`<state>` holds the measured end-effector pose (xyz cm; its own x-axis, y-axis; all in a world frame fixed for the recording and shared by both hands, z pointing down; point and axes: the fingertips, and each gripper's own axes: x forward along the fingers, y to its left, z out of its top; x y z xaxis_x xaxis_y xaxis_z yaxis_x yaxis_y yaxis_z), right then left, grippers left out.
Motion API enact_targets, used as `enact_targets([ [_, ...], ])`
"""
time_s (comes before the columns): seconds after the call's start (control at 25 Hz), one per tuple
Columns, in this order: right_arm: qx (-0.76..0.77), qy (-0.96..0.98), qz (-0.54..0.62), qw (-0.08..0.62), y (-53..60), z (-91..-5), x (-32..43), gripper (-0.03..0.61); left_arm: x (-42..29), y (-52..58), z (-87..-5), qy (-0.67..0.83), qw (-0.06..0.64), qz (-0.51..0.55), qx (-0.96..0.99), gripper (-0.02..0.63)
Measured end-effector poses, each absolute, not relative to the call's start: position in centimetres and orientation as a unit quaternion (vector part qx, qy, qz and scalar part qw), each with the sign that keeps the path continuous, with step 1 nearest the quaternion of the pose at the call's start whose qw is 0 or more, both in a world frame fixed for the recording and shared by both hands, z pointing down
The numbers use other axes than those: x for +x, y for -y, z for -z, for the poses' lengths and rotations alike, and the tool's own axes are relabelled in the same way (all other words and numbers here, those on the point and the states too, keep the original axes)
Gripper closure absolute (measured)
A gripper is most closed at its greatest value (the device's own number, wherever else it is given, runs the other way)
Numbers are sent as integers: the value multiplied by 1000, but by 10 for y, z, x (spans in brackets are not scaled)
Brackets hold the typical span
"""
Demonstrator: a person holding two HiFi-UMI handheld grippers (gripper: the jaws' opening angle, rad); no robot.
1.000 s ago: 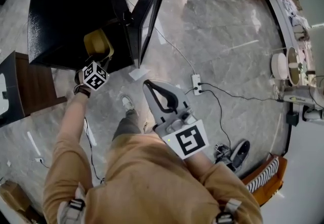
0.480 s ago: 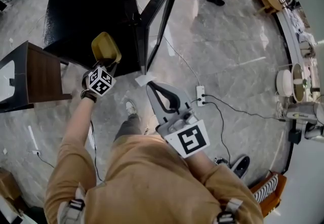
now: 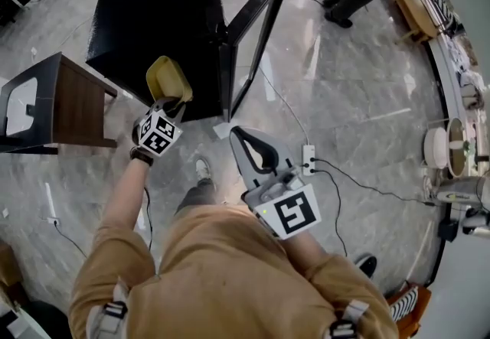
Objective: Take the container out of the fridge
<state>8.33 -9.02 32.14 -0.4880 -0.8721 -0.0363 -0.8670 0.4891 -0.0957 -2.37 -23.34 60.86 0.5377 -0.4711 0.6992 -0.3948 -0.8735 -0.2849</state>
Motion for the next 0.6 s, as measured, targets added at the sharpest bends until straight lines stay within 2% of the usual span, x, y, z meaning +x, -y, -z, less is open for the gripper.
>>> enact_targets([
  [0.6, -483, -873, 25, 56, 62, -308, 86, 578, -53, 199, -534, -338, -10, 315, -887, 589],
])
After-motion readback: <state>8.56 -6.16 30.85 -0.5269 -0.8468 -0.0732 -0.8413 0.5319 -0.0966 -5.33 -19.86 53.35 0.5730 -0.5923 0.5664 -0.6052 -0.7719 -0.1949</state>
